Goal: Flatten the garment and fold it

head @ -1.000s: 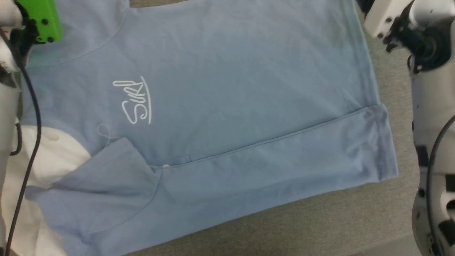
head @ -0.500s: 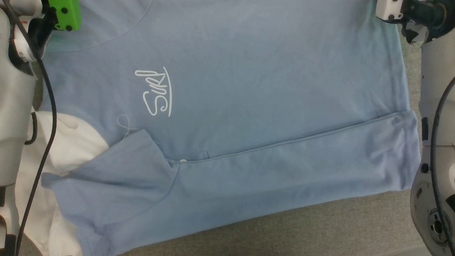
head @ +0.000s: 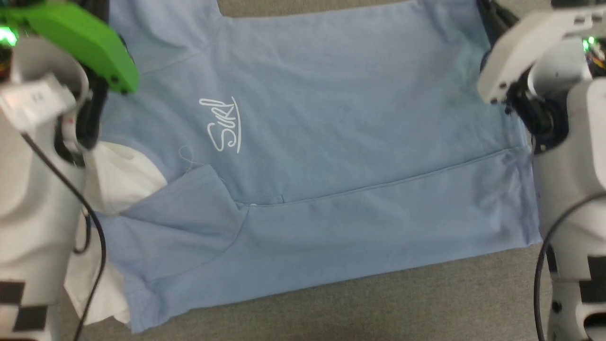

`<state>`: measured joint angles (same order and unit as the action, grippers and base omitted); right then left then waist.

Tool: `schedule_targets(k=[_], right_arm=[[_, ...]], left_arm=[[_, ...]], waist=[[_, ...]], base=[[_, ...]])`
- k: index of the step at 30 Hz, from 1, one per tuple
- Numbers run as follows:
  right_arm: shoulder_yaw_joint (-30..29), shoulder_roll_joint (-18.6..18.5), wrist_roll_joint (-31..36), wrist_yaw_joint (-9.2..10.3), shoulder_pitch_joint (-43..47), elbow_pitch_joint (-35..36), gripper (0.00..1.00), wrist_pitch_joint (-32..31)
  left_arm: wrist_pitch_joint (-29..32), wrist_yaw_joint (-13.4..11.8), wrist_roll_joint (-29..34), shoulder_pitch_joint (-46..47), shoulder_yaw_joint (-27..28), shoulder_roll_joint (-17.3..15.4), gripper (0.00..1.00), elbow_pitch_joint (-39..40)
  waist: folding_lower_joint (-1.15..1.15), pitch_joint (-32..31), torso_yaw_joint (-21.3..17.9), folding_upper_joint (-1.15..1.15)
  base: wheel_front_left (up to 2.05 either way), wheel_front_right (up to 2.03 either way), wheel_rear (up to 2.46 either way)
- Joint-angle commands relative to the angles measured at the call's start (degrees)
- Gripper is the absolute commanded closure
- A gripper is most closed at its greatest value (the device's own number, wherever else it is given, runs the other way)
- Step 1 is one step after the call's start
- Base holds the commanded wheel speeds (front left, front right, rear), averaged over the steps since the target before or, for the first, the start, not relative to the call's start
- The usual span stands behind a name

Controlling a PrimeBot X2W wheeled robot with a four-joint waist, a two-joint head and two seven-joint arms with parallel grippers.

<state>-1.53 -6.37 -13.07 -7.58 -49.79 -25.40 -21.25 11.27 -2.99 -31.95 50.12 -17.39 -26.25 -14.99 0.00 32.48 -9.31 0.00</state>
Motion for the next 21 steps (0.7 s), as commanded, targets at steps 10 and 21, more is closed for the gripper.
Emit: schedule_targets(k=[10,21], right_arm=[[5.66,-7.75,-7.92,0.09,19.15,7.31,1.0,15.24],[6.35,-12.87,-8.14,0.09,28.89,6.05,1.0,11.51]], left_arm=[[-9.24,-1.5,-5.41,-25.59,2.98,0.82,1.0,13.28],[-8.01,-3.37,-11.28,-45.02,3.5,1.23,1.0,20.44]], waist=[[0.0,-15.49,4.48,0.0],[0.0,-20.06,7.05,0.0]], base=[[0.0,0.0,0.0],[0.0,0.0,0.0]])
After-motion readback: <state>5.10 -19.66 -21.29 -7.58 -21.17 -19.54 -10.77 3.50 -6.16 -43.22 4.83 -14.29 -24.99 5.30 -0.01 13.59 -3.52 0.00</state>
